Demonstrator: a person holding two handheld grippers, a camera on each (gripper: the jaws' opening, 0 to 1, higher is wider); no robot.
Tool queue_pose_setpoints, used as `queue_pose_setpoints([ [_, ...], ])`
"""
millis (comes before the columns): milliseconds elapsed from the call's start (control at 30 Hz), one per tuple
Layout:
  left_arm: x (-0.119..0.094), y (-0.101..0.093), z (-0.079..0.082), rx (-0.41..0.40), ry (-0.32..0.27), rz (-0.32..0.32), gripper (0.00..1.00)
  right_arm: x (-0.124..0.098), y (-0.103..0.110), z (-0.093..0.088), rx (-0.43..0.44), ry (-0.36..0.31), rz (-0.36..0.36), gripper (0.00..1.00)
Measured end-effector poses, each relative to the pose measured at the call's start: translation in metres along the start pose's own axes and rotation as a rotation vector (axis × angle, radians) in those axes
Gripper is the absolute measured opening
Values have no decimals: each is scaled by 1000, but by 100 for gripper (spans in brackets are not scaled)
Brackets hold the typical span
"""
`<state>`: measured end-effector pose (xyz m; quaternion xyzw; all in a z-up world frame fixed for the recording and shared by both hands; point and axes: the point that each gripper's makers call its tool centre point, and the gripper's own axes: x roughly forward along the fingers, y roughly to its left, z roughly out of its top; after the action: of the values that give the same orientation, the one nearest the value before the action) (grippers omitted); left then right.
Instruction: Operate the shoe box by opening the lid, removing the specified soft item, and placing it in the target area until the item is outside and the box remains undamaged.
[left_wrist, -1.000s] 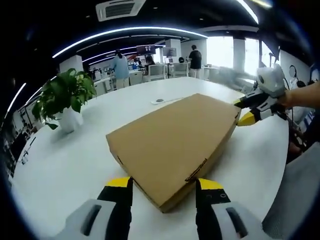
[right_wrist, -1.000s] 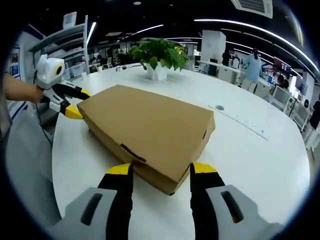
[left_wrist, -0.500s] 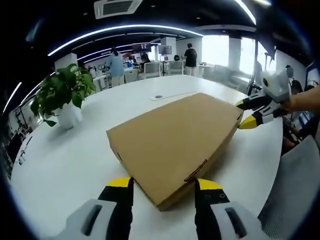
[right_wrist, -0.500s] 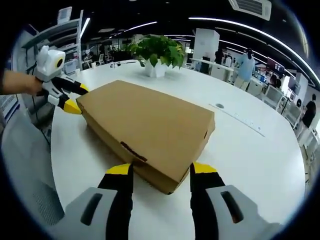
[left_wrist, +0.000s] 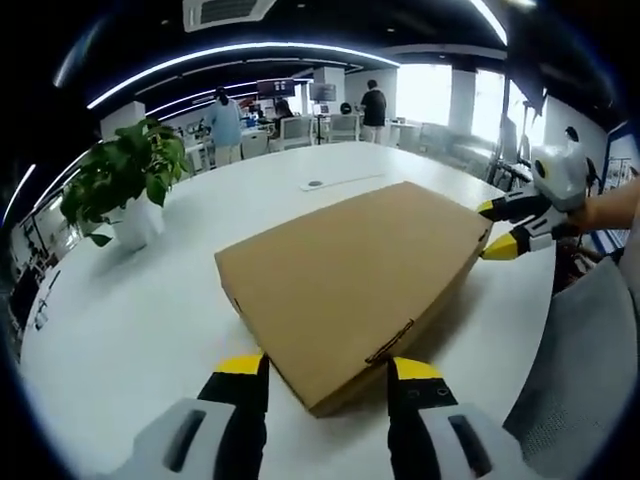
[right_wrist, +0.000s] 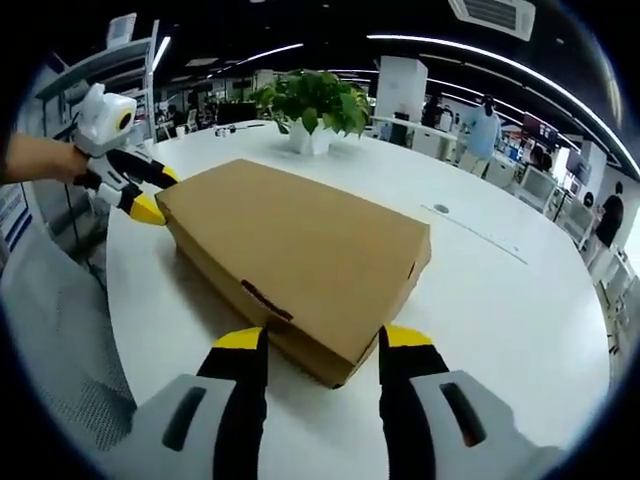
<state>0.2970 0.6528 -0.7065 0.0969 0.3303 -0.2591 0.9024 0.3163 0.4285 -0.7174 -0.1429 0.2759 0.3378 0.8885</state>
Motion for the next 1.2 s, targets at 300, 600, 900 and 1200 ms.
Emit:
queue_pose_setpoints([
  [300,-11,4,-10,4,10,-31,46,-8,19,-3,24,3,18,37],
  [600,-22,8,-19,19,28,-52,46,-15,37,-6,33,6,39,35],
  [900,-30,7,-27,29,32,-56,46,-18,46,-7,40,3,51,35],
  [1200,-34,6,-29,43,39,-48,47,-22,51,-5,49,3,63,35],
])
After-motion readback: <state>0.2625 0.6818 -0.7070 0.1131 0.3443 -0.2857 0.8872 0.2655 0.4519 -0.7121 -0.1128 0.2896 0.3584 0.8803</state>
